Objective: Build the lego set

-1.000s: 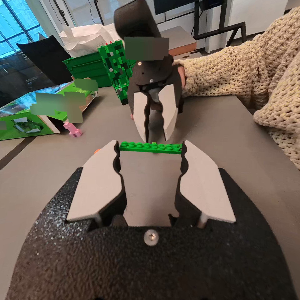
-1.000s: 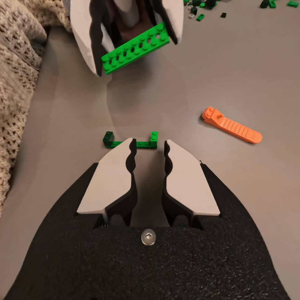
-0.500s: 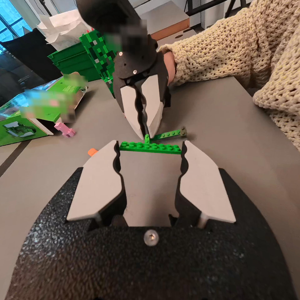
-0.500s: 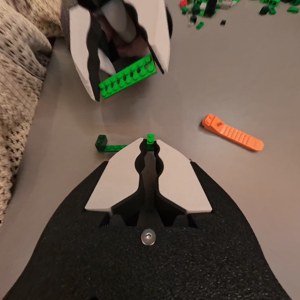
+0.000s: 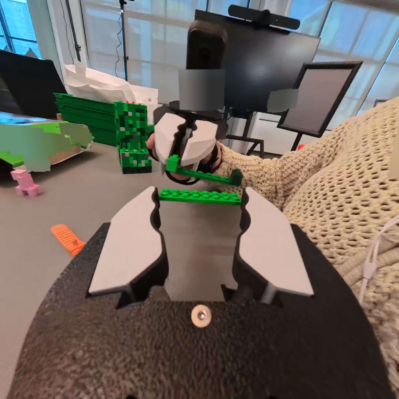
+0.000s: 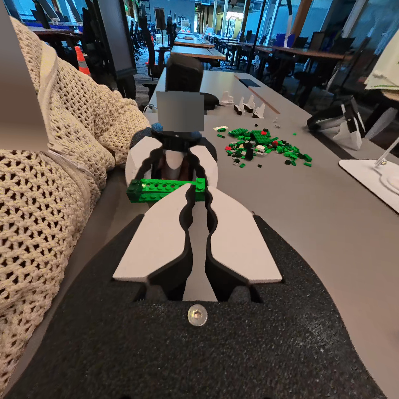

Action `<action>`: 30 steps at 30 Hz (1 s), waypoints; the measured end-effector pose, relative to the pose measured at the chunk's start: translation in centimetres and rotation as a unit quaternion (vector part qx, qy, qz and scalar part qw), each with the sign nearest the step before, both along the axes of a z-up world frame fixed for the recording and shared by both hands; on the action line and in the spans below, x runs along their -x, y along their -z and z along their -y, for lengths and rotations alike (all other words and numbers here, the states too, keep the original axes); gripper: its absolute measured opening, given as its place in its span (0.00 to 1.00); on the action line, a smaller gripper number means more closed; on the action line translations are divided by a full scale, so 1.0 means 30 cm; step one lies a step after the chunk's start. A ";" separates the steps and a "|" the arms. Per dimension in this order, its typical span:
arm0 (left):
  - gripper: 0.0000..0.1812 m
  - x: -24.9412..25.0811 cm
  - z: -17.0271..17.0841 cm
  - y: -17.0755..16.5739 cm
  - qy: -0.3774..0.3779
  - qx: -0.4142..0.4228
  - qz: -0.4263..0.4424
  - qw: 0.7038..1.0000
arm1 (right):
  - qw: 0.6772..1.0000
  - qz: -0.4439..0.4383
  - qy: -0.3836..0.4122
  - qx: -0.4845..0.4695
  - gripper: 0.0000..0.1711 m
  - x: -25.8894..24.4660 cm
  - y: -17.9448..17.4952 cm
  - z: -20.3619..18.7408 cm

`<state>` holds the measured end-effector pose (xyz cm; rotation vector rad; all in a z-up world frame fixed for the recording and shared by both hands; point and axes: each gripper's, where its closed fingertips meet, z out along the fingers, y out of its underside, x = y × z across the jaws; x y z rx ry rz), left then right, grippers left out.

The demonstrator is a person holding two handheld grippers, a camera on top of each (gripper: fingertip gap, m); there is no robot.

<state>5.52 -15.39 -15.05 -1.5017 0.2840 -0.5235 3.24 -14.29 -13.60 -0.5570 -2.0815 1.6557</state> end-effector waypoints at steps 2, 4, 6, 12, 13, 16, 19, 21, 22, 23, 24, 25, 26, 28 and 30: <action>0.40 0.000 0.001 -0.004 0.009 0.000 0.013 1.000 | 1.000 -0.003 0.006 0.004 0.04 0.003 -0.010 0.007; 0.40 -0.002 0.004 -0.009 0.016 -0.003 0.022 1.000 | 1.000 -0.002 0.016 0.004 0.04 0.011 -0.012 0.008; 0.40 -0.009 0.010 -0.013 0.027 -0.007 0.026 0.999 | 1.000 0.005 0.019 0.008 0.04 0.015 -0.012 0.013; 0.40 -0.027 0.020 -0.019 0.032 -0.025 0.007 0.999 | 1.000 0.027 0.000 0.003 0.05 0.008 0.011 0.044; 0.40 -0.028 0.021 -0.019 0.032 -0.025 0.005 0.999 | 1.000 0.028 -0.002 0.001 0.05 0.007 0.015 0.049; 0.40 -0.025 0.022 -0.021 0.030 -0.027 0.007 0.999 | 1.000 0.029 -0.001 0.001 0.05 0.008 0.016 0.055; 0.40 -0.022 0.022 -0.022 0.029 -0.027 0.011 0.999 | 1.000 0.024 0.004 -0.001 0.04 0.010 0.015 0.056; 0.40 -0.023 0.021 -0.021 0.029 -0.026 0.009 0.999 | 1.000 0.021 0.005 -0.006 0.05 0.010 0.016 0.059; 0.40 -0.024 0.022 -0.021 0.030 -0.027 0.008 0.999 | 1.000 0.020 0.006 -0.007 0.05 0.010 0.016 0.060; 0.40 -0.025 0.022 -0.021 0.030 -0.027 0.007 0.999 | 1.000 0.018 0.006 -0.007 0.05 0.010 0.015 0.061; 0.40 -0.025 0.023 -0.021 0.030 -0.027 0.006 0.999 | 1.000 0.017 0.007 -0.008 0.05 0.010 0.015 0.062; 0.40 -0.025 0.023 -0.022 0.030 -0.028 0.007 0.999 | 1.000 0.015 0.008 -0.008 0.05 0.011 0.014 0.062; 0.40 -0.025 0.024 -0.023 0.032 -0.028 0.009 0.999 | 1.000 0.012 0.009 -0.009 0.05 0.011 0.014 0.062; 0.40 -0.023 0.025 -0.024 0.034 -0.029 0.012 0.999 | 1.000 0.006 0.012 -0.013 0.05 0.011 0.014 0.062; 0.40 -0.023 0.026 -0.026 0.035 -0.031 0.014 0.999 | 1.000 -0.001 0.013 -0.007 0.05 0.011 0.006 0.064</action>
